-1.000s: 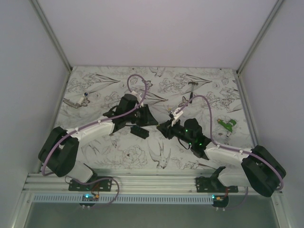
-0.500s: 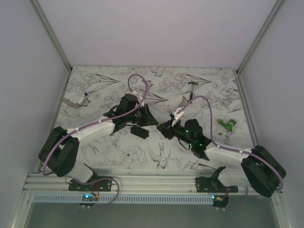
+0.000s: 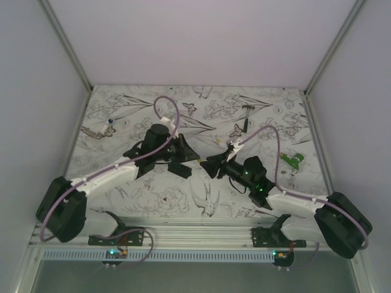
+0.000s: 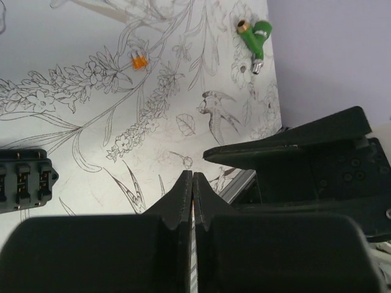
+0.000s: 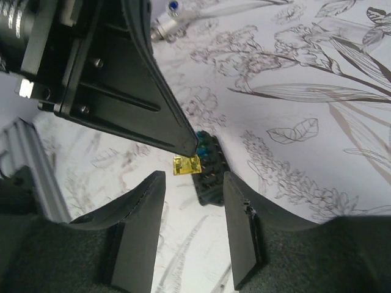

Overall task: Snap on the fuse box
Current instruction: Pick up the fuse from the center of the board.

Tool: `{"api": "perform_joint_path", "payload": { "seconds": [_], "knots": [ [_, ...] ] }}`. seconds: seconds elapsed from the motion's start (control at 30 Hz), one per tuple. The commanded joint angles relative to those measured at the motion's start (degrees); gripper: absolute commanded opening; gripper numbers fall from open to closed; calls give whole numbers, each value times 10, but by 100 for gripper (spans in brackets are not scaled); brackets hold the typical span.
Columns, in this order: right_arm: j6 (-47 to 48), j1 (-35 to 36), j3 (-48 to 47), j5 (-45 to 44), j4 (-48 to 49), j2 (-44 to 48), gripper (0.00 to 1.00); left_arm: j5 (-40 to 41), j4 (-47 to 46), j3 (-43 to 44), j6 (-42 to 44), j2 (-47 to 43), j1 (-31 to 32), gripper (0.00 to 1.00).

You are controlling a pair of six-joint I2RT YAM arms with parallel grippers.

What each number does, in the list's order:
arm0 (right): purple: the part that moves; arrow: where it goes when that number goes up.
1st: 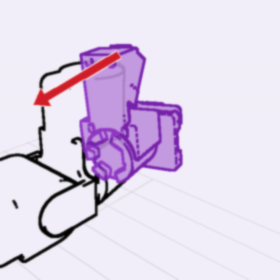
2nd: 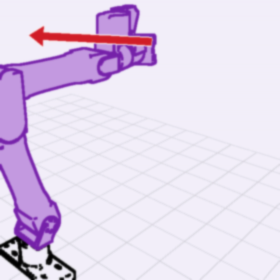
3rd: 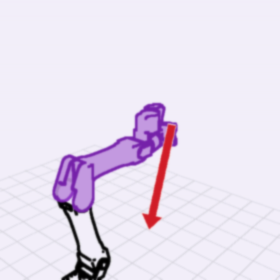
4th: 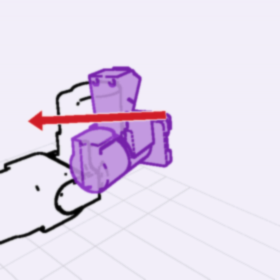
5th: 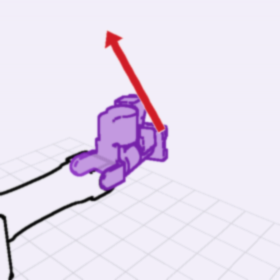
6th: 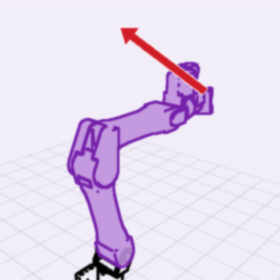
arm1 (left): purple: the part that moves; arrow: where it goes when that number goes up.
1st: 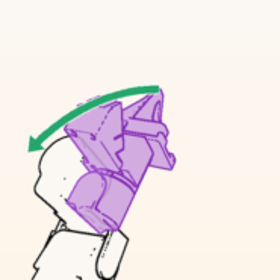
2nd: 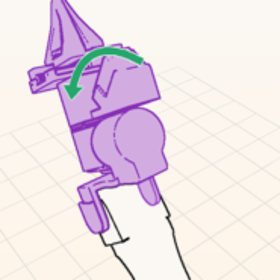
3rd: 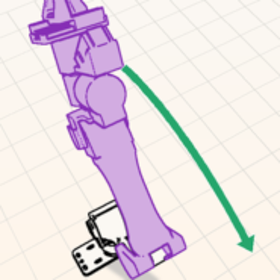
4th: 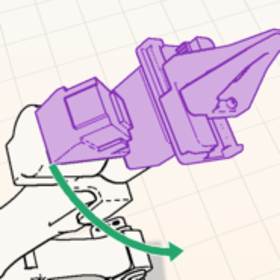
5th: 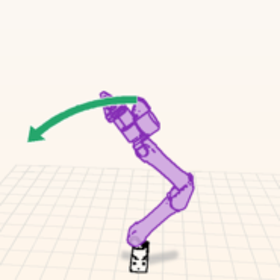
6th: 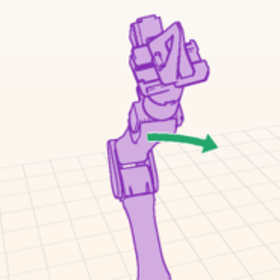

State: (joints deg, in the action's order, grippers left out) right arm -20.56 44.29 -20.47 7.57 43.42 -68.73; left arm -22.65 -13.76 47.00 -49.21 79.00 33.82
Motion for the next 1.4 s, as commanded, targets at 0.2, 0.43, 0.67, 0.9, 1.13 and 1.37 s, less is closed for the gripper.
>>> {"api": "perform_joint_path", "payload": {
  "seconds": [0.2,0.43,0.67,0.9,1.13,1.37],
  "knots": [
    [-239,6,24,-30,172,37,48,119,-70,-84,-72,-174,12,0],
    [-311,22,3,-18,245,6,46,193,-99,-108,-115,-249,50,0],
    [-355,36,-20,-11,305,-31,42,243,-121,-108,-133,-280,90,0],
    [-373,39,-24,2,335,-38,36,261,-134,-113,-150,-281,108,0],
    [-388,39,-23,13,355,-44,28,277,-145,-120,-170,-281,116,0],
    [-396,39,-20,16,376,-52,12,281,-152,-125,-176,-282,121,0]
  ]
}}
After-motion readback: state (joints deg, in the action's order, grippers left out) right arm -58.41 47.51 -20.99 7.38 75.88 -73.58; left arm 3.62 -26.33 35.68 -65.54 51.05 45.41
